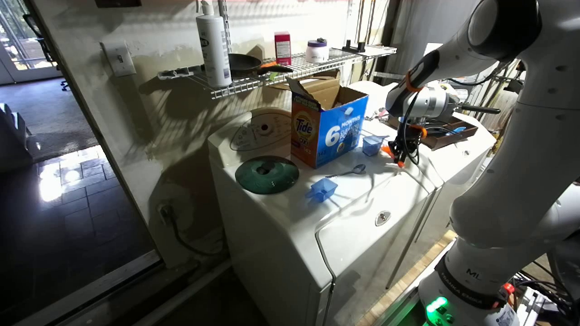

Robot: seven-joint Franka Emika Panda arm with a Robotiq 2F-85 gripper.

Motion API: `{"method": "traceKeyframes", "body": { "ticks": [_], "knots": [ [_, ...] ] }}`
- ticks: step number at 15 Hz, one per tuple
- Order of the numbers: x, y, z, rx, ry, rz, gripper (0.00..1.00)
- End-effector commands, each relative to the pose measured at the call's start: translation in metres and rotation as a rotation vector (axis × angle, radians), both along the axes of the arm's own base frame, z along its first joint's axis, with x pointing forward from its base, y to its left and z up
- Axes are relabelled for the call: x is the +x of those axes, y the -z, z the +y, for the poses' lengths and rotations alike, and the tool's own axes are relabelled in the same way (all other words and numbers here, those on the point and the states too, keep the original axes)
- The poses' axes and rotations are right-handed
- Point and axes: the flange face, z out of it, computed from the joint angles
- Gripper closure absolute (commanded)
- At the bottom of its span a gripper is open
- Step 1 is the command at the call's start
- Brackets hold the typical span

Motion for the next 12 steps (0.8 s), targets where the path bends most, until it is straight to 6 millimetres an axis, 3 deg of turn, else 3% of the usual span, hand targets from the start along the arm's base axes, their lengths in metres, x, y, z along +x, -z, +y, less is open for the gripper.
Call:
{"method": "traceKeyframes", "body": {
  "ticks": [1, 6, 12],
  "knots": [
    [-0.001, -0.009, 0.005, 0.031, -0.009, 0.028, 0.94],
    [-0.017, -0.043, 0.01, 0.053, -0.033, 0.101, 0.94],
    [-0.031, -0.12, 0.024, 0.096, -0.115, 0.171, 0.94]
  ]
}}
